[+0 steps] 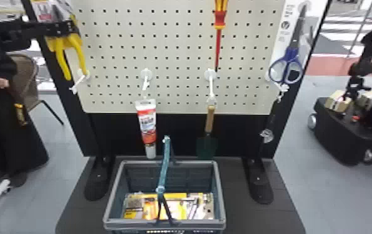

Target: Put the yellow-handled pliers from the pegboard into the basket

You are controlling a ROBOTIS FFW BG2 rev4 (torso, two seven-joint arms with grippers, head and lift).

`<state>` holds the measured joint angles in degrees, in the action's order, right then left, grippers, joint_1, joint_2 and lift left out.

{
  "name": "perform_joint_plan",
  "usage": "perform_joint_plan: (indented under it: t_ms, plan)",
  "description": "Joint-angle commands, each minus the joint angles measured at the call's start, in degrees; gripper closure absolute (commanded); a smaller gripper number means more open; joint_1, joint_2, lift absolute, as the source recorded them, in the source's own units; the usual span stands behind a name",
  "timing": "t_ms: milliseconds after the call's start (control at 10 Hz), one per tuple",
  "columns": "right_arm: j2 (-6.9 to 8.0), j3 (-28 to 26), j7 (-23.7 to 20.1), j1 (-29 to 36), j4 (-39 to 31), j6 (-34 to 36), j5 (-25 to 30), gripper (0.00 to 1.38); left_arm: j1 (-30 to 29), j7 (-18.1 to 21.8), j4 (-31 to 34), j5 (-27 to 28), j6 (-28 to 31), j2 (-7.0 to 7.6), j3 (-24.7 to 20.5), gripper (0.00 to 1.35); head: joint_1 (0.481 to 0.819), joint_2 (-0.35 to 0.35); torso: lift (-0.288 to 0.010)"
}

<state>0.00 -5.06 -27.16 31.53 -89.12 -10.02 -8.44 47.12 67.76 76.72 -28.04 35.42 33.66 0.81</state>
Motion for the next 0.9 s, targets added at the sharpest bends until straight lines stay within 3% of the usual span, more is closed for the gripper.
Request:
perform_joint_plan:
  t_ms: [0,800]
  plan:
    - [0.05,0.0,0.0,0.0,0.0,0.0,0.0,0.11,0.1,0.0,0.0,0.0,0.2,0.0,0.1,1.21,0.549,0.0,-0.1]
    - [0.05,0.0,0.0,0.0,-0.1,0.0,-0.1,0.11,-0.1,-0.5,2.7,0.5,1.6,0.18,-0.5,1.21,0.549,0.0,-0.1]
